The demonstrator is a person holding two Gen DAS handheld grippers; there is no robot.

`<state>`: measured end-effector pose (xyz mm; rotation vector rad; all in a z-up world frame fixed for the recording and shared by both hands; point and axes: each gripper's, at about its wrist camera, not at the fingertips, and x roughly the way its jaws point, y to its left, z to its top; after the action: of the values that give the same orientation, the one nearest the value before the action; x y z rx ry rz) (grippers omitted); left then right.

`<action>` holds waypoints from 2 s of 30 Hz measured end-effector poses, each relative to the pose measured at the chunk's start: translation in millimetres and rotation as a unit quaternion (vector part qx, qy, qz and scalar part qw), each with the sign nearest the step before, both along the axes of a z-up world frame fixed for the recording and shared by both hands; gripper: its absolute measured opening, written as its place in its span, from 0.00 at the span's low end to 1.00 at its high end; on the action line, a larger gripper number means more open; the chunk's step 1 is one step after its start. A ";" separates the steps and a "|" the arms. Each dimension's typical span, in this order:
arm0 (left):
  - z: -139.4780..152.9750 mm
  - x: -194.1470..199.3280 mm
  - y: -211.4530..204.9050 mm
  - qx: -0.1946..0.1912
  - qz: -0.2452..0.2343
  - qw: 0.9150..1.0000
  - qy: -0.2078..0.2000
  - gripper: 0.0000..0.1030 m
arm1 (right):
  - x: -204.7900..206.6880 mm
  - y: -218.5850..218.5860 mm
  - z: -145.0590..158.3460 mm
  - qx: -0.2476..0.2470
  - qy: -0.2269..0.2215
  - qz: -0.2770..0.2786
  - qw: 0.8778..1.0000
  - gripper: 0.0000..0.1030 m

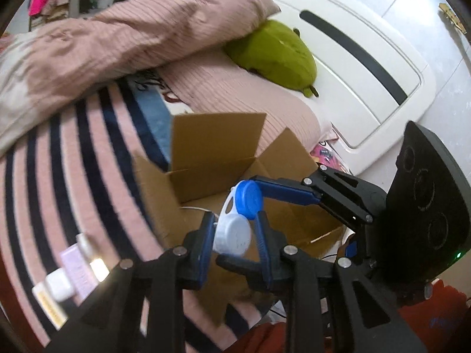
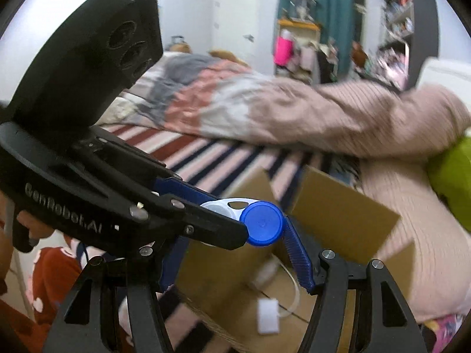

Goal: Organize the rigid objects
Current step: 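Carry the lens case over the box and open the right gripper, then grasp the white tube with the yellow label using the right gripper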

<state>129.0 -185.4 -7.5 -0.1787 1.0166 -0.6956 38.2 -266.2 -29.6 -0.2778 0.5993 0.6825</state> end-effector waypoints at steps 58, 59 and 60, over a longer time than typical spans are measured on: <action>-102.5 -107.3 292.5 0.068 0.312 0.947 0.042 0.61 | 9.1 260.3 -152.9 -0.033 0.179 0.005 0.983 0.32; -101.2 -107.2 291.7 0.067 0.311 0.947 0.041 0.61 | 7.3 258.5 -151.1 -0.032 0.174 0.010 0.984 0.32; -99.8 -106.7 290.3 0.066 0.309 0.948 0.037 0.61 | 5.8 254.3 -149.4 -0.029 0.172 0.014 0.985 0.31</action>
<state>22.3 104.9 -107.3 -0.3898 1.0020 -0.0483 44.0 -11.9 -179.0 -0.2233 0.9472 0.7478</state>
